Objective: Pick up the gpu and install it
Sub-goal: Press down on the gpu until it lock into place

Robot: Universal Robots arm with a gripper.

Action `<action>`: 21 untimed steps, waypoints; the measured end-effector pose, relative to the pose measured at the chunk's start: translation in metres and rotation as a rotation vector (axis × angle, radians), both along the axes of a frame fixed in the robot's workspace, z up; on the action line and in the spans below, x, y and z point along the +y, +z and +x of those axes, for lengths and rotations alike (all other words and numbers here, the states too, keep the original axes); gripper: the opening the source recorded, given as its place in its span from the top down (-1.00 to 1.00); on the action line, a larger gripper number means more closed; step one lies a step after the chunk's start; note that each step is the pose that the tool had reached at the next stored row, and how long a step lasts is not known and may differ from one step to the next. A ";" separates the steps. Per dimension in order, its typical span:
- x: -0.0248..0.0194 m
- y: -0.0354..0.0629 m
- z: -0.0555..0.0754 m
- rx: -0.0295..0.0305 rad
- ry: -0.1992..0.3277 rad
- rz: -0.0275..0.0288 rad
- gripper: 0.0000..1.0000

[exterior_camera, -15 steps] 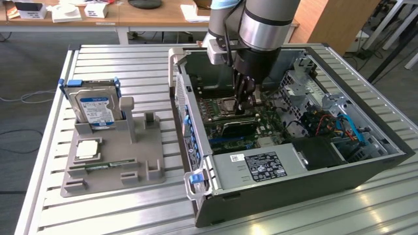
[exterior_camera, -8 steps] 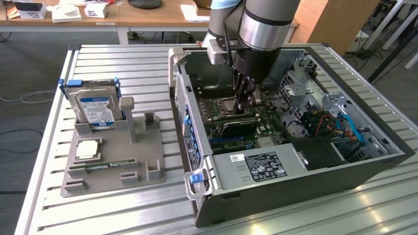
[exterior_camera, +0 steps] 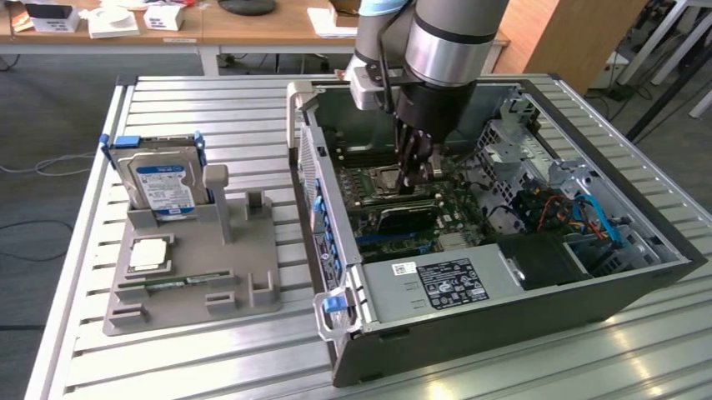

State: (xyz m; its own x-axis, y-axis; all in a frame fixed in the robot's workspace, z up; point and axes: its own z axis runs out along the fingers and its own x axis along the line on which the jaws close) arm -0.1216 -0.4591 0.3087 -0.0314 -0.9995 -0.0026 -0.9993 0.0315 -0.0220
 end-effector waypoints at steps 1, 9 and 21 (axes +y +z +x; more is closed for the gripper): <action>0.0001 -0.0005 -0.004 0.0001 0.000 0.0000 0.79; 0.0020 -0.0042 -0.022 0.0001 0.000 -0.0005 0.79; 0.0024 -0.0149 -0.023 0.0000 0.000 -0.0004 0.79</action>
